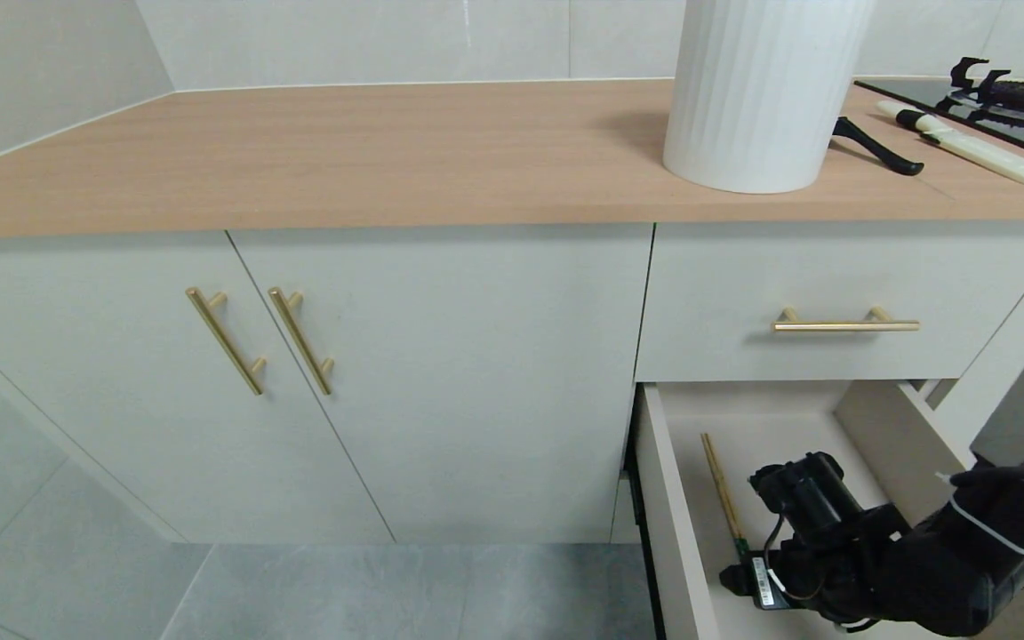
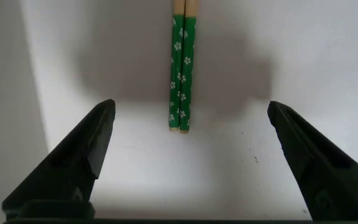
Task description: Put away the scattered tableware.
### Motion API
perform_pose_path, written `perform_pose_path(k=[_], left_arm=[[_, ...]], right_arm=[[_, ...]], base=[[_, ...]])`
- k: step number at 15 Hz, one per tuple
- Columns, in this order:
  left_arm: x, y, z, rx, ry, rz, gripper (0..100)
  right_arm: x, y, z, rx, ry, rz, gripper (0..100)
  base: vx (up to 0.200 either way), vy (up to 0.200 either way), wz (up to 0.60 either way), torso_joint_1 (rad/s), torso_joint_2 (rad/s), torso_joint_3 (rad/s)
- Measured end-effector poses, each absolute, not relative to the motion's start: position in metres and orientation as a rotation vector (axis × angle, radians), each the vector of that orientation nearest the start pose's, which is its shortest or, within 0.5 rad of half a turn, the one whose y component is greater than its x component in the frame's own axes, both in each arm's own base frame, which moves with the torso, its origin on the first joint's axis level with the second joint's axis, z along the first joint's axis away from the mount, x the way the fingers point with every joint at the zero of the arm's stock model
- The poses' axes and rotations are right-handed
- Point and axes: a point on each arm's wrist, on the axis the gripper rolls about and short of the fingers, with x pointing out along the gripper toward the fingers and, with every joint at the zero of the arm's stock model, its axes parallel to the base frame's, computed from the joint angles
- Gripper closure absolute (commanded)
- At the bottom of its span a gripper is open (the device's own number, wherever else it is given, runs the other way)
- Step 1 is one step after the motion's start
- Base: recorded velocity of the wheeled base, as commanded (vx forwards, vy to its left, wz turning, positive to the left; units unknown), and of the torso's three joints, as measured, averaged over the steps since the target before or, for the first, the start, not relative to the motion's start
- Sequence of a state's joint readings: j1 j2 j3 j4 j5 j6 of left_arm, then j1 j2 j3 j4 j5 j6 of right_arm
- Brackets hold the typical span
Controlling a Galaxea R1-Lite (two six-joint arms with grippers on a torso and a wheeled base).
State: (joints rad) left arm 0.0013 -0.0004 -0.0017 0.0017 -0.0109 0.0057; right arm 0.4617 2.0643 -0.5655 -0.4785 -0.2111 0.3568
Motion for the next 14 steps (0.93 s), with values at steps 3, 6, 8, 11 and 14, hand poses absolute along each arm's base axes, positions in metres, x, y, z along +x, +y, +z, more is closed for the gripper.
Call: perform_pose_path(k=[3,6,8,11,14], left_arm=[[-0.023,0.0,0.076,0.006,0.0,-0.01,0],[-0.023,0.0,0.076,0.006,0.0,-0.01,0],[-0.023,0.0,0.076,0.006,0.0,-0.01,0],[-0.023,0.0,0.076,0.006,0.0,-0.01,0],[-0.023,0.0,0.076,0.006,0.0,-0.01,0]], right_arm=[[0.245,0.117,0.048,0.015,0.904,0.075,0],[0.223,0.106,0.094,0.003,0.894,0.088,0],[0.202,0.096,0.131,-0.007,0.904,0.094,0],[0.175,0.08,0.187,0.033,0.799,0.129,0],[0.157,0.06,0.217,0.03,0.667,0.141,0]], base=[[0.0,0.0,0.0,0.0,0.0,0.0],[0.0,0.0,0.0,0.0,0.0,0.0],[0.0,0.0,0.0,0.0,0.0,0.0],[0.0,0.0,0.0,0.0,0.0,0.0],[0.0,0.0,0.0,0.0,0.0,0.0]])
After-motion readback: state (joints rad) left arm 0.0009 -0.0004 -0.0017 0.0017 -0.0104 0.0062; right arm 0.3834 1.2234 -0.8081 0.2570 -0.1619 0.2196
